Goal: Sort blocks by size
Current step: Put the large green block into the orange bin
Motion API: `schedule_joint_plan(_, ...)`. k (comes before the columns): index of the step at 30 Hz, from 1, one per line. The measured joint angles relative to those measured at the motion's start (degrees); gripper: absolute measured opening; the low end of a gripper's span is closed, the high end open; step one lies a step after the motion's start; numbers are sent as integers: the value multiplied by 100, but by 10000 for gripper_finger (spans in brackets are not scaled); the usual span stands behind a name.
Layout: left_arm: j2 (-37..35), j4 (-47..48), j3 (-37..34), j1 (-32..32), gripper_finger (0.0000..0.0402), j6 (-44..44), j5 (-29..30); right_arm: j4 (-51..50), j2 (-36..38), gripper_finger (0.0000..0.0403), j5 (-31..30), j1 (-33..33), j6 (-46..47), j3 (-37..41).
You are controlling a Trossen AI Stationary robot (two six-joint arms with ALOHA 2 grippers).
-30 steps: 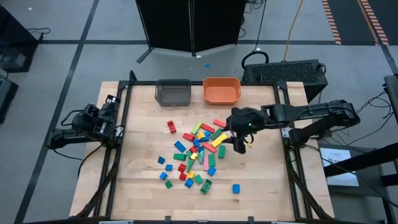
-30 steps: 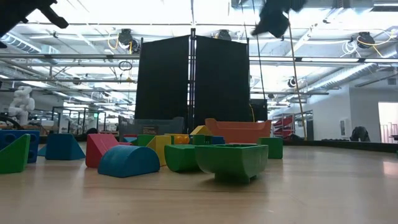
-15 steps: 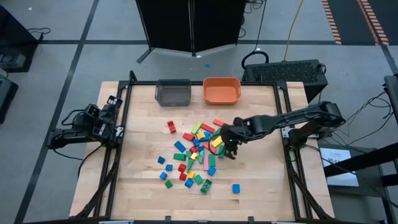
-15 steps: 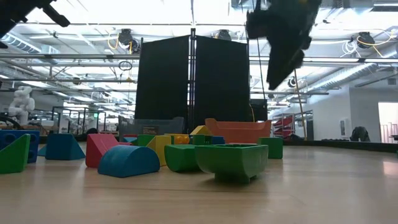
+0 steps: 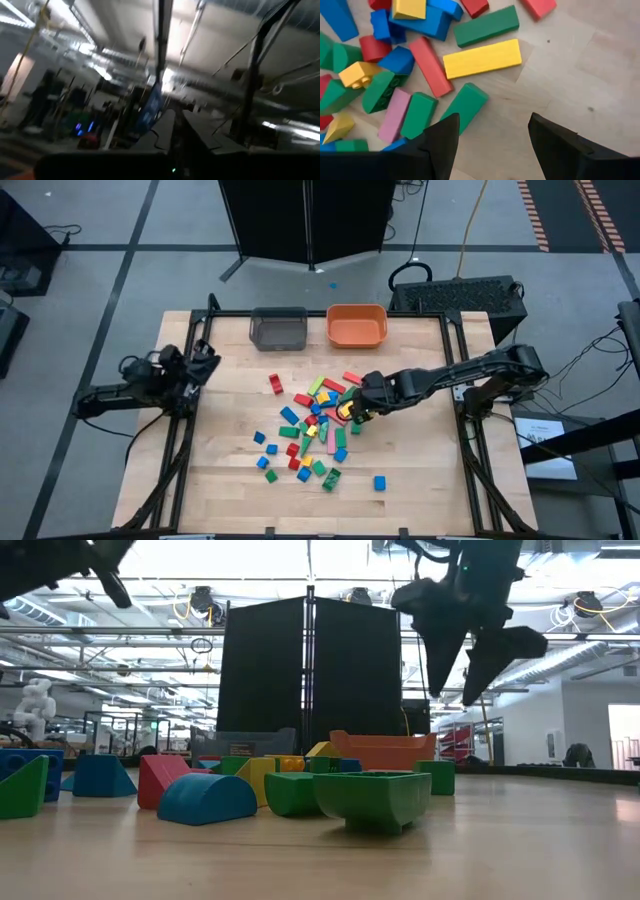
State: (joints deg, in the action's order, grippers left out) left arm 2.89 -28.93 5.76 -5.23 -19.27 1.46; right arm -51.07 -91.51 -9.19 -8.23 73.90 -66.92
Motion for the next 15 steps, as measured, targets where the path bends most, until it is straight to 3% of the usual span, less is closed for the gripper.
schedule_joint_plan(9, 110, 93, 11, 1, 89, 4, 16, 958, -799, 294, 354, -106, 316, 0)
schedule_joint_plan(15, 110, 209, 11, 0, 96, 2, 25, 1003, -1290, 300, 334, -105, 607, 0)
